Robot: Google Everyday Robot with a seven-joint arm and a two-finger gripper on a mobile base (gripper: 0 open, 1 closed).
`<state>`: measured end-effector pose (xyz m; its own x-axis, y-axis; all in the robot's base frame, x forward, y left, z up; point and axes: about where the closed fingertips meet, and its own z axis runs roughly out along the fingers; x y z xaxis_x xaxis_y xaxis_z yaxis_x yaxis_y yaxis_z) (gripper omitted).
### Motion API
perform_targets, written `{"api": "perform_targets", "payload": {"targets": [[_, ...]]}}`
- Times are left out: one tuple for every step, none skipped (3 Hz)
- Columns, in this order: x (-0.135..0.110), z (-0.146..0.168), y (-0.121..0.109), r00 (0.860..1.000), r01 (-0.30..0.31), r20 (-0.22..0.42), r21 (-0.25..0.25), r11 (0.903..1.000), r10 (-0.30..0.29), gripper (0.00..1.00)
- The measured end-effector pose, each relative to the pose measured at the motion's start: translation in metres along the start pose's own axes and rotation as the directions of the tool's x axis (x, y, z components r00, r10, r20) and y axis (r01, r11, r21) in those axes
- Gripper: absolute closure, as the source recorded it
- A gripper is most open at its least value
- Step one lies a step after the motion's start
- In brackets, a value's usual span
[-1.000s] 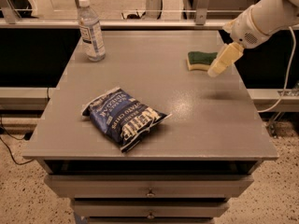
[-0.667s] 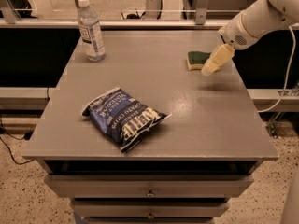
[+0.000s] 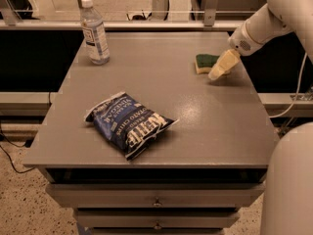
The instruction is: Move sponge near blue chip bag
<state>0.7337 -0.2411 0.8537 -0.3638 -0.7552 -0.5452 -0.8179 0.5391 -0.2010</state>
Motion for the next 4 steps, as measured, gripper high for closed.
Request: {"api": "perform_targets", "payload": {"targets": [[0.003,0.009,-0.002,0.999,-0.025,-0.023,-0.023,0.9994,0.025,0.0],[0.002,0.015,0.001,0.999,-0.036,-0.035,-0.059,0.9976,0.034,0.16],[-0.002,0.012,0.004,0.999,-0.035,-0.035,-0.083,0.9959,0.032,0.39],[-0.01,0.002,0.01,1.0,-0.015,-0.017,-0.099,0.995,0.013,0.62]]}}
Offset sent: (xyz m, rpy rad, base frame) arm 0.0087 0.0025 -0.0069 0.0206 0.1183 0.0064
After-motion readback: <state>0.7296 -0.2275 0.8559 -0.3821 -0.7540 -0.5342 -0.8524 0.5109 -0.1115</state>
